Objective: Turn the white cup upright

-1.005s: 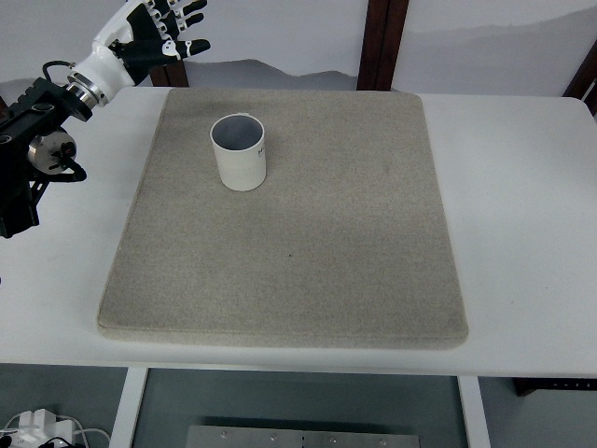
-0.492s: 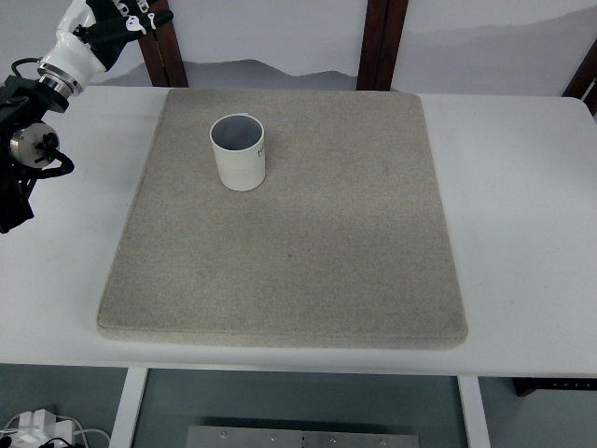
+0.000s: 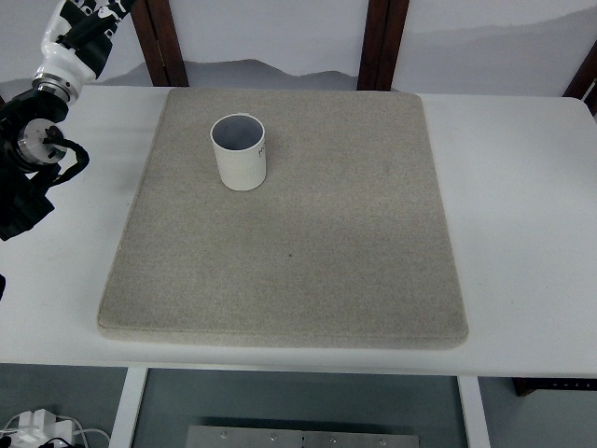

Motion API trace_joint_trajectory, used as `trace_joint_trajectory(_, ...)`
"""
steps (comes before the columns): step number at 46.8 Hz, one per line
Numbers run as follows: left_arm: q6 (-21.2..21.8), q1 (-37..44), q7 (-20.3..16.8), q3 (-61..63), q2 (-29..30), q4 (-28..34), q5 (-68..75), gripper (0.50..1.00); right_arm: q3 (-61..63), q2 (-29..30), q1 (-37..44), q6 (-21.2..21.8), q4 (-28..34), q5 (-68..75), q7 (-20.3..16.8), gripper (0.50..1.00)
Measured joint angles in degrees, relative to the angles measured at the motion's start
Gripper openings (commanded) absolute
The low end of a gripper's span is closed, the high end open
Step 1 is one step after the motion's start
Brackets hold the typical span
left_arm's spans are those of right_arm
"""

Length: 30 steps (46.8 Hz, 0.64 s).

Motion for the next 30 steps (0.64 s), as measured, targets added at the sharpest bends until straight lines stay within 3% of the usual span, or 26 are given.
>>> trace_joint_trajectory(11,3.13,1.25,8.83,-9.19,-3.46,1.96,-0.35,0.996,-0.17,0.0,-0.05,0.0,-0.03,0.12,0.0,0.952)
trace_joint_trajectory(30,4.12,3.85,11.36,-17.6,-5.77,1.97,-0.39,0.999,0.14,0.0,-0.1,0.0,-0.05,0.32,-0.04,0.952)
